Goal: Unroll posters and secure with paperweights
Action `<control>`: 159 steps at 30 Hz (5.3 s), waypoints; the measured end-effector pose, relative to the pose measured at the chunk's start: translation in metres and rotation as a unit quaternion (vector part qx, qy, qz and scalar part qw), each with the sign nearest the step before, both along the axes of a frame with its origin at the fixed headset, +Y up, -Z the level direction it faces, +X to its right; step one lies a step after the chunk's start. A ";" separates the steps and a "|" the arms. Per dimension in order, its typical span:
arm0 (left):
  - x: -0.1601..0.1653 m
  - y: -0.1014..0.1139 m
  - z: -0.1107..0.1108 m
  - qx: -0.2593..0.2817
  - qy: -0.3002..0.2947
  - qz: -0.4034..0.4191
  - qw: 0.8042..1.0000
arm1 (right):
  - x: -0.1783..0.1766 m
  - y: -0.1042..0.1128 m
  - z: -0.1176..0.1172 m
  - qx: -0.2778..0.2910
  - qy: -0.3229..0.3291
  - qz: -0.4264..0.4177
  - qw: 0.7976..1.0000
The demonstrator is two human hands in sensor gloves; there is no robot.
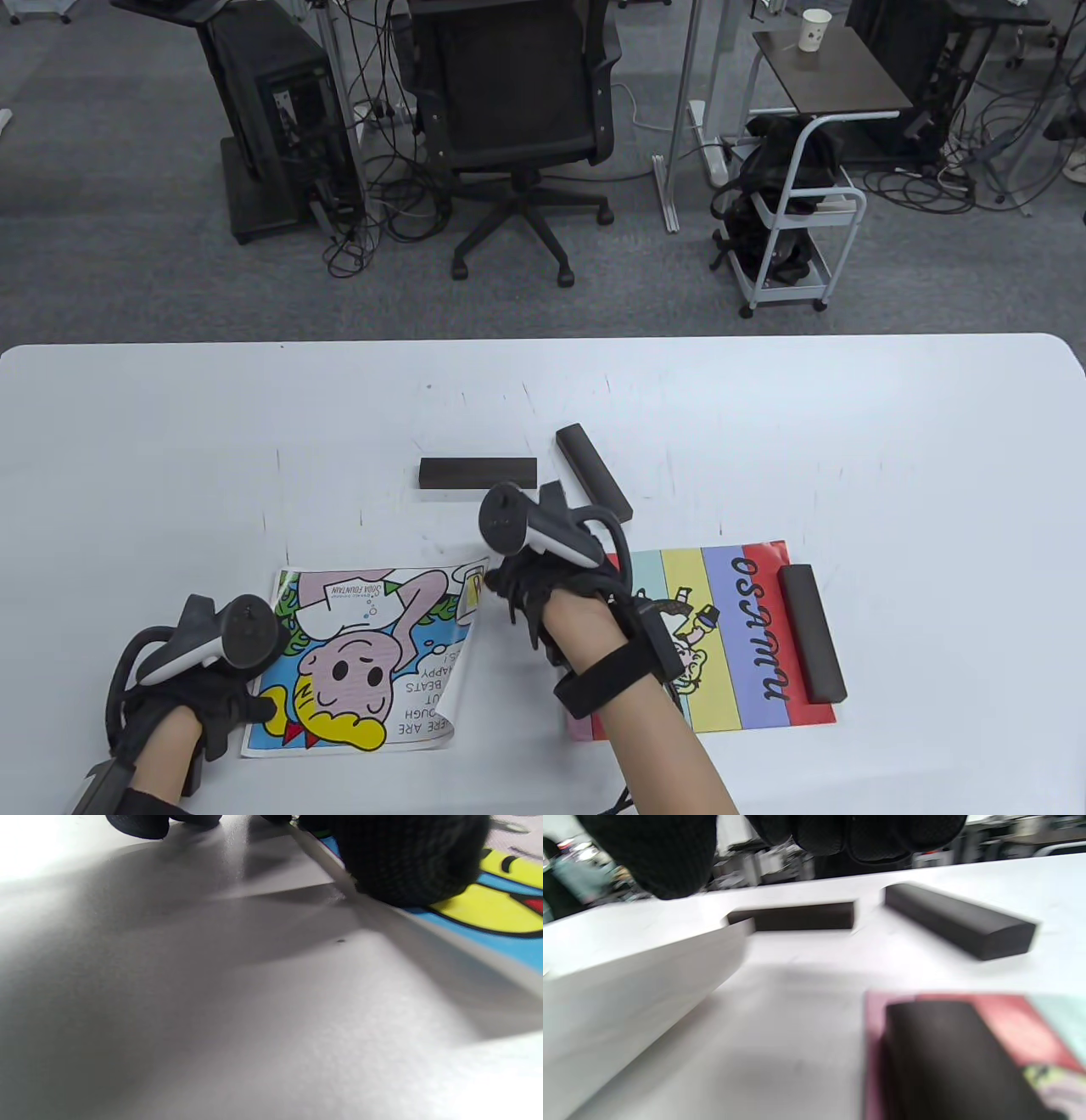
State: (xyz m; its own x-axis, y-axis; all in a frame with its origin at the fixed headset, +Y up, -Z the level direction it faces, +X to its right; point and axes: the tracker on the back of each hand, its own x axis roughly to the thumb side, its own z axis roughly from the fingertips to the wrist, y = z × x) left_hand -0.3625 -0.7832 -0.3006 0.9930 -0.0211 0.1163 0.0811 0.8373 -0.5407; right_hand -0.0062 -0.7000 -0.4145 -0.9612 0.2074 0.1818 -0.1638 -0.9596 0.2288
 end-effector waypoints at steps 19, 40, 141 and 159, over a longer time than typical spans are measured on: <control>0.001 0.000 0.001 0.001 -0.003 0.000 1.000 | 0.077 -0.064 -0.079 -0.058 -0.233 0.097 0.966; 0.002 0.001 0.001 -0.004 0.003 -0.007 1.000 | 0.117 0.013 0.011 -0.150 -0.203 -0.290 0.923; 0.227 0.092 -0.177 0.181 0.026 -0.020 0.983 | 0.118 -0.039 0.121 0.035 -0.018 -0.354 0.935; 0.206 0.011 -0.212 0.145 0.034 -0.075 0.986 | 0.121 -0.048 0.115 0.016 -0.037 -0.347 0.937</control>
State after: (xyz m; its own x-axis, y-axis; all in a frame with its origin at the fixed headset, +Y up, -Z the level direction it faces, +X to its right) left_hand -0.1569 -0.7718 -0.5129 0.9815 -0.1906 0.0161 0.1871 0.9391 -0.2882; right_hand 0.1147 -0.7481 -0.2993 -0.6079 0.7823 0.1358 -0.7646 -0.6229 0.1653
